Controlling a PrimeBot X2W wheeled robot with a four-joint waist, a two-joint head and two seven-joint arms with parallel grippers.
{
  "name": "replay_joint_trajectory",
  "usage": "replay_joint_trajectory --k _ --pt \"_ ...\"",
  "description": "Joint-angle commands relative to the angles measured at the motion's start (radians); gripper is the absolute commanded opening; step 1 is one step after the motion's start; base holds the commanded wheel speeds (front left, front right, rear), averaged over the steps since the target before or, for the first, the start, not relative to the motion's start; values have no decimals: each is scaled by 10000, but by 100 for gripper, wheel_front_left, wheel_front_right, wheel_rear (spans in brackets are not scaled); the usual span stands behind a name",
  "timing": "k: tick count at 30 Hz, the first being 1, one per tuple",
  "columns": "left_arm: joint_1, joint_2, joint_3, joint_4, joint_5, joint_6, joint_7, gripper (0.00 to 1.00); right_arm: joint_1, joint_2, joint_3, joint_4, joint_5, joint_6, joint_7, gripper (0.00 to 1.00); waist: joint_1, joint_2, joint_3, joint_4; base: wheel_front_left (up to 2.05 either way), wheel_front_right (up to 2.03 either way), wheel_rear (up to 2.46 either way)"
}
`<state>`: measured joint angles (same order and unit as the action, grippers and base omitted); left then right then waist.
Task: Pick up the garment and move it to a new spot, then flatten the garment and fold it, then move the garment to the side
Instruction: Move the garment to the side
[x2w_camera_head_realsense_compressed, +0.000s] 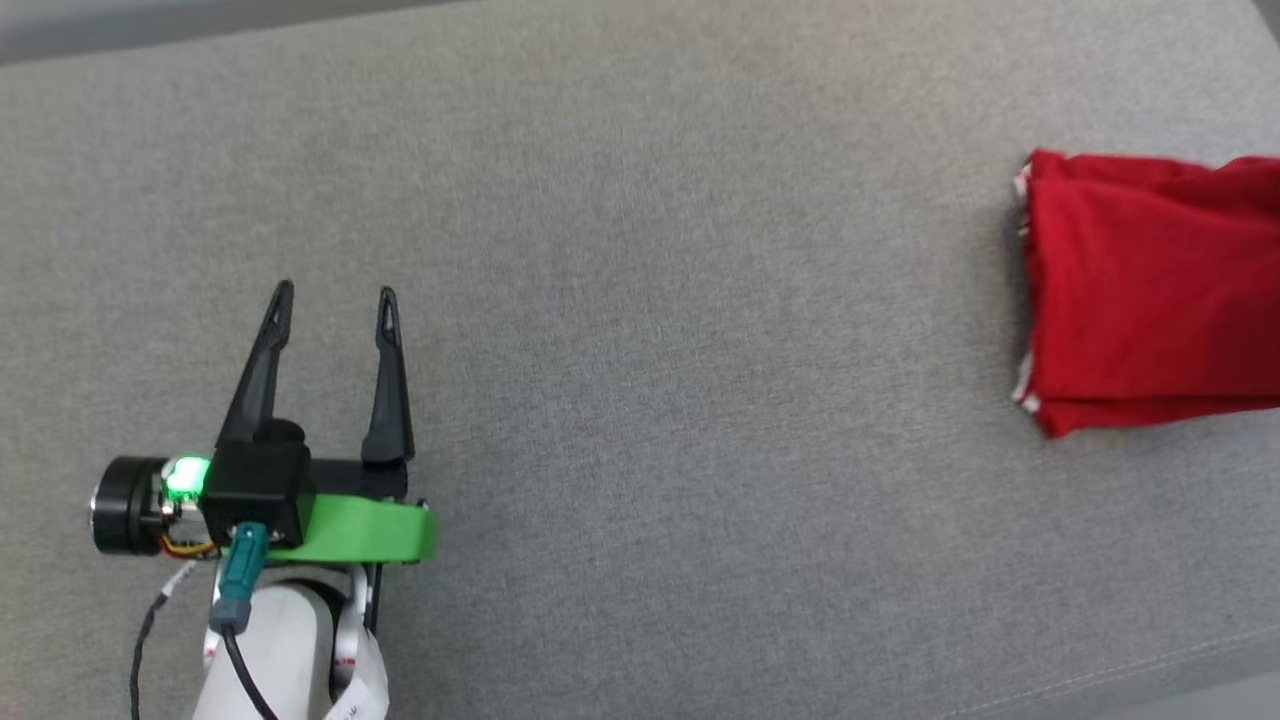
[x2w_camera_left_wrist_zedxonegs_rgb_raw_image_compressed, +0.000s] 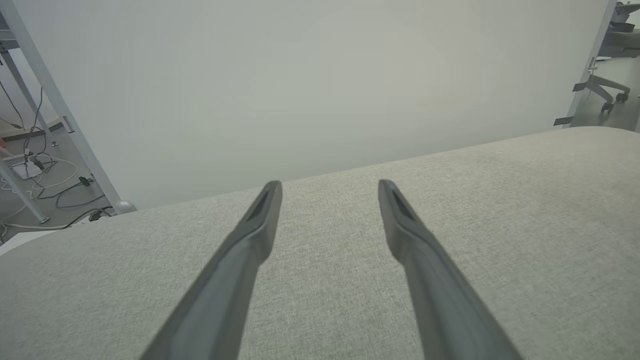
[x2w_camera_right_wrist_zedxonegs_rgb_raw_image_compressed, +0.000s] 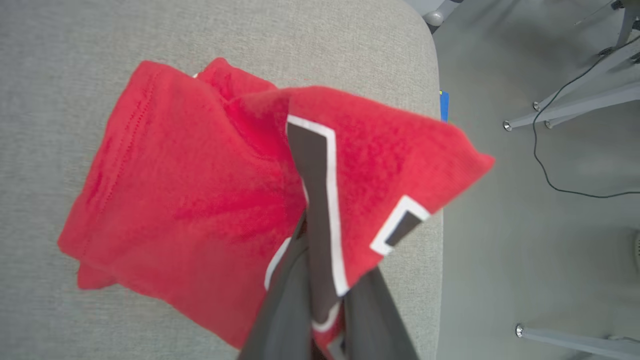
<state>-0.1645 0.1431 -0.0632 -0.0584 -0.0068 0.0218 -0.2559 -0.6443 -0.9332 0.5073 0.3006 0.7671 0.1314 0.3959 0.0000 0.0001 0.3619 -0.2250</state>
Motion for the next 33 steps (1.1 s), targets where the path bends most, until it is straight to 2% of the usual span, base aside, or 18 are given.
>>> replay_joint_trajectory --k 1,5,12,19,20,21,27,33 --pt "-253 115 20 -109 120 10 -59 100 -303 -14 -135 296 -139 -7 -12 0 0 -1 1084 134 0 0 0" --pt "-593 181 -19 -372 171 67 -59 100 -851 -168 -532 1360 -608 -7 -125 0 0 -1 1694 314 0 0 0" --pt "-916 340 29 -621 126 144 -59 100 -1815 -24 -1242 2975 -1540 -7 -743 0 0 -1 2309 417 0 0 0" --pt "-959 419 29 -620 98 228 -59 100 -2338 580 -1680 3987 -2057 -7 -1328 1 0 -1 2341 393 0 0 0" --pt "-945 415 9 -613 108 254 -59 100 -2368 687 -1731 4137 -2122 -7 -1397 68 0 -1 2289 387 0 0 0" --pt "-926 414 -2 -606 114 274 -59 100 -2389 766 -1777 4246 -2164 -7 -1454 100 0 -1 2246 380 0 0 0" --pt "-833 401 -53 -455 39 327 -59 100 -2446 945 -2273 4621 -2635 -7 -2592 100 0 -1 1732 500 0 0 0" --pt "-462 317 -62 -281 -75 393 -59 100 -2299 1265 -3014 4338 -3389 -7 -4735 100 0 -1 930 768 0 0 0"
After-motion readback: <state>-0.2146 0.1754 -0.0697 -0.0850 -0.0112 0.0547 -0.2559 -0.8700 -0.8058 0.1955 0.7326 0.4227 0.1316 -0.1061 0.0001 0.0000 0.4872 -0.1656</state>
